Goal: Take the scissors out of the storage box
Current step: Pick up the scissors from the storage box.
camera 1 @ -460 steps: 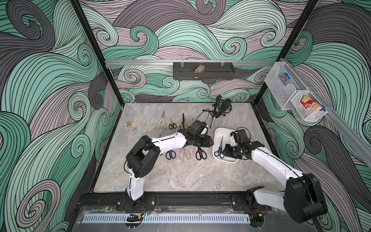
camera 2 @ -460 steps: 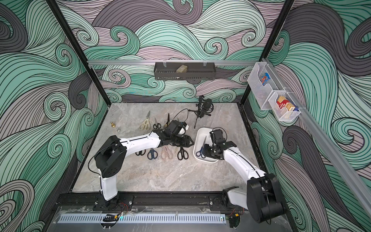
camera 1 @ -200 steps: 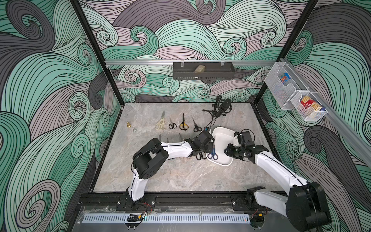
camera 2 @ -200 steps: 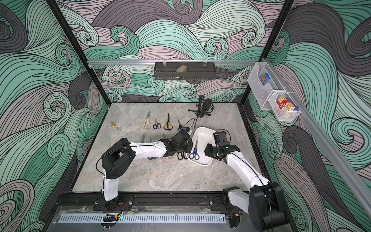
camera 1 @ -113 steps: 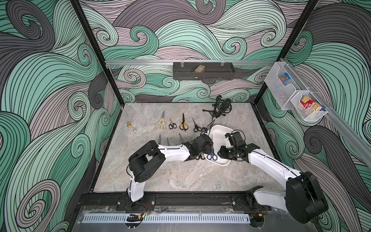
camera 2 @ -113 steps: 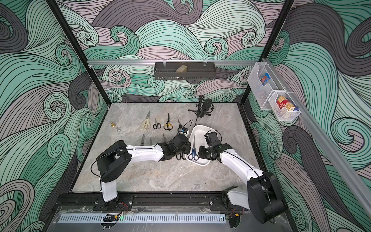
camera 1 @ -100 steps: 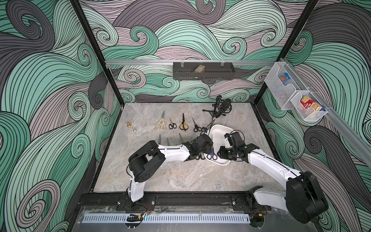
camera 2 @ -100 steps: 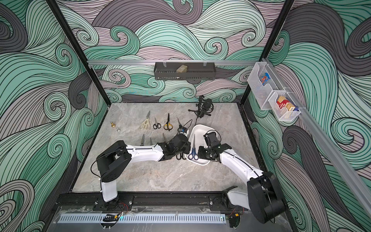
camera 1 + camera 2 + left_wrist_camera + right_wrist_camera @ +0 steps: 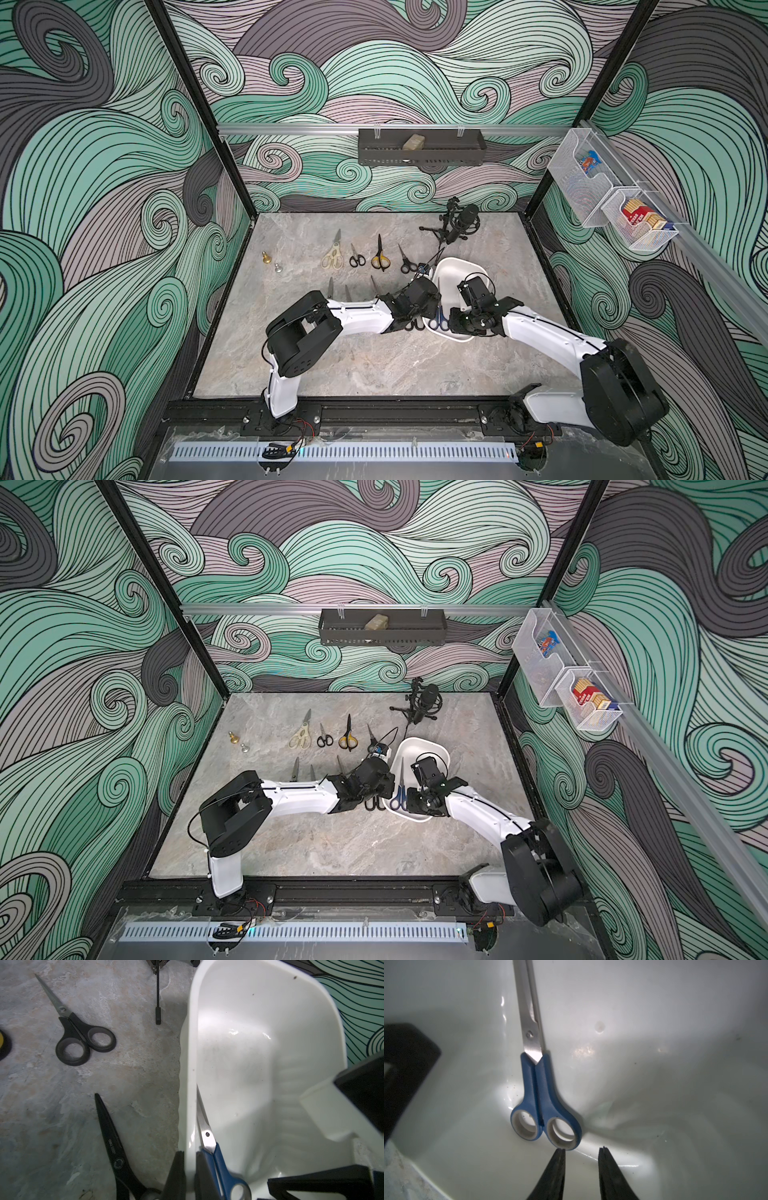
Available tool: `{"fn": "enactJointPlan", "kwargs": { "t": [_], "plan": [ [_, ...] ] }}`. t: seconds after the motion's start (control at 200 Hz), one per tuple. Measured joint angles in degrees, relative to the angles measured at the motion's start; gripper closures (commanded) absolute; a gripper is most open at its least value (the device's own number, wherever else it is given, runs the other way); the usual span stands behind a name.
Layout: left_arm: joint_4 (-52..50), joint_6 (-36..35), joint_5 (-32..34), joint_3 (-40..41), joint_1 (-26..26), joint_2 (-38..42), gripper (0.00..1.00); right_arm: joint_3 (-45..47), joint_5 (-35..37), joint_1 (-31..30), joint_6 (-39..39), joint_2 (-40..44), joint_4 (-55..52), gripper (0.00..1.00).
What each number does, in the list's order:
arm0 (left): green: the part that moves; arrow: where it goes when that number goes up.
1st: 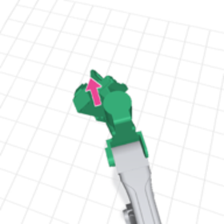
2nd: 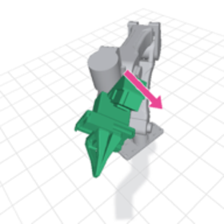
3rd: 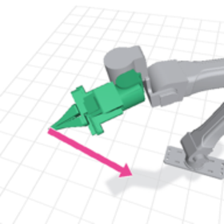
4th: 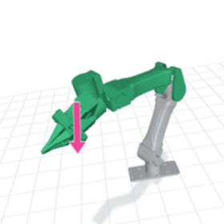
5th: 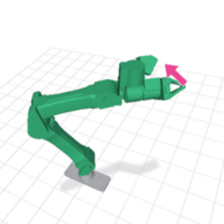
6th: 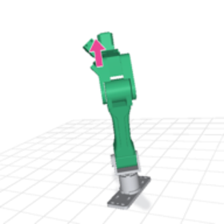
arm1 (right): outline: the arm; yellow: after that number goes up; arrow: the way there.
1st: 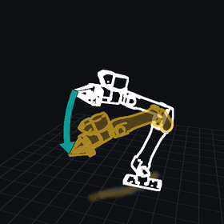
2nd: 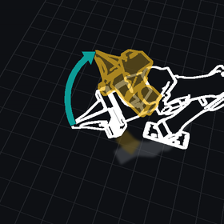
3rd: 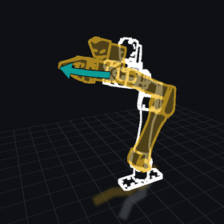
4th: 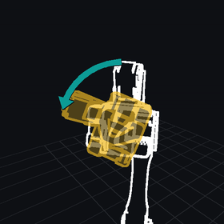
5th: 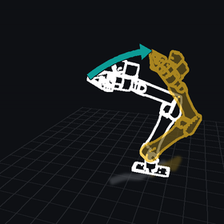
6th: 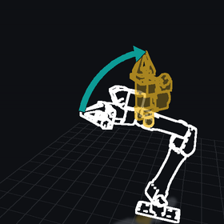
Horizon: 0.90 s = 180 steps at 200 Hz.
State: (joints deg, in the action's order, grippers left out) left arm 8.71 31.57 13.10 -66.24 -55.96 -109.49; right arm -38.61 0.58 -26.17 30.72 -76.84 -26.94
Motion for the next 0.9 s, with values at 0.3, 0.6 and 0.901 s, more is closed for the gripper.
{"fn": "enactJointPlan", "kwargs": {
  "t": [0.3, 0.6, 0.901],
  "plan": [
    [-0.1, 0.0, 0.0, 0.0, 0.0, 0.0, 1.00, 0.0, 2.6, -1.4, 0.7, -2.2, 1.1, 0.69],
    [-0.1, 0.1, 0.0, 0.0, 0.0, 0.0, 1.00, -0.7, 6.0, -2.2, 2.0, -5.0, 3.1, 0.71],
    [-0.1, 0.8, 0.0, 0.0, 0.1, 0.0, 1.00, -0.9, 9.2, -2.4, 3.0, -6.6, 5.2, 0.81]
  ]
}}
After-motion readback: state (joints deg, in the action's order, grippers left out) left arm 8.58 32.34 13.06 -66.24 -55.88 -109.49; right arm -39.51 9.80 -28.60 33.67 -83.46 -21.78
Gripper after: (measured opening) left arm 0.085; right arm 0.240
